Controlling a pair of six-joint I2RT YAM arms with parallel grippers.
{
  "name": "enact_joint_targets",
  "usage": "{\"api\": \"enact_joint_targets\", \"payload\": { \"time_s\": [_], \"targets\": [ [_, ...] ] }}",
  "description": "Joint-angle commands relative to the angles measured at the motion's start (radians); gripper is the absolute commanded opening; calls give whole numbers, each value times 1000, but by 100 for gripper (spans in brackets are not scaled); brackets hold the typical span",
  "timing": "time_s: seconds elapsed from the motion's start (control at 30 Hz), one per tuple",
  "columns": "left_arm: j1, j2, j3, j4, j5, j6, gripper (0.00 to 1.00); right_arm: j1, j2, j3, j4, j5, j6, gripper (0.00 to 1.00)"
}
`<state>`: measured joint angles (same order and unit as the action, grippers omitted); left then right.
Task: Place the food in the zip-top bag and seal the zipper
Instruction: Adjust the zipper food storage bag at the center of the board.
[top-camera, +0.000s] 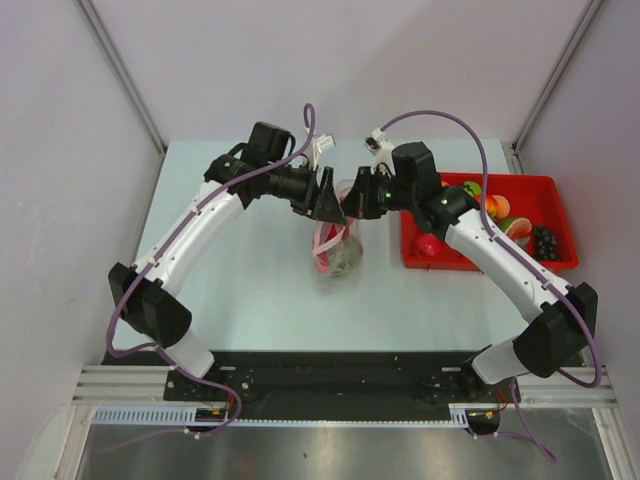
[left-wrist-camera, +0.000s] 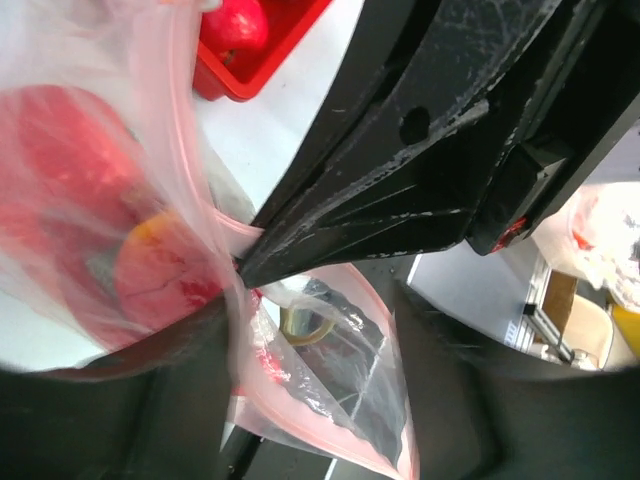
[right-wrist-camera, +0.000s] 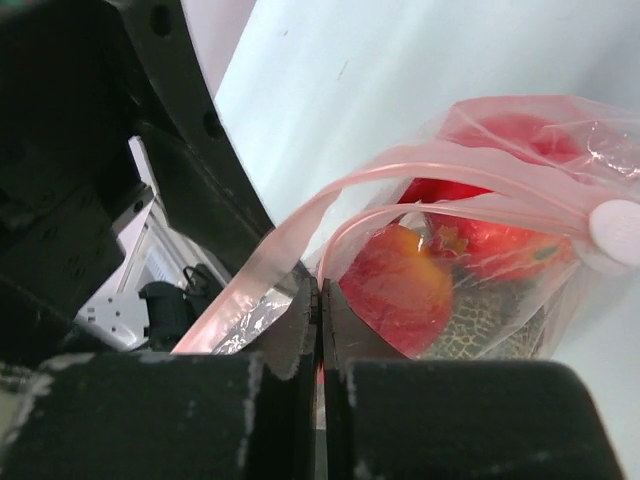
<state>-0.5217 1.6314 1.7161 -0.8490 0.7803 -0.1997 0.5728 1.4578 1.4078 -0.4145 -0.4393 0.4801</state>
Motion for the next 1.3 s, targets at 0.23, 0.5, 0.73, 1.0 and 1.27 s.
{"api": "enact_joint_targets", "payload": {
  "time_s": [0.23,0.5,0.73,1.0,1.27],
  "targets": [
    [-78,-25,11,-21,-114,97,66,81,-53,-4,51,355,129,0],
    [-110,-13,51,-48,-398,196,19,101,-89,-7,45,378,124,0],
    [-109,-15,96,-139,-353,370,0,73,-162,-23,46,341,10,29],
    [-107,-45,163,-350,-221,725,0,-278,-287,-50,57,-312,-317,100],
    [-107,-175,56,-438,-165,1175,0,-412,-422,-144,-223,-637,-1027,97]
  ]
}}
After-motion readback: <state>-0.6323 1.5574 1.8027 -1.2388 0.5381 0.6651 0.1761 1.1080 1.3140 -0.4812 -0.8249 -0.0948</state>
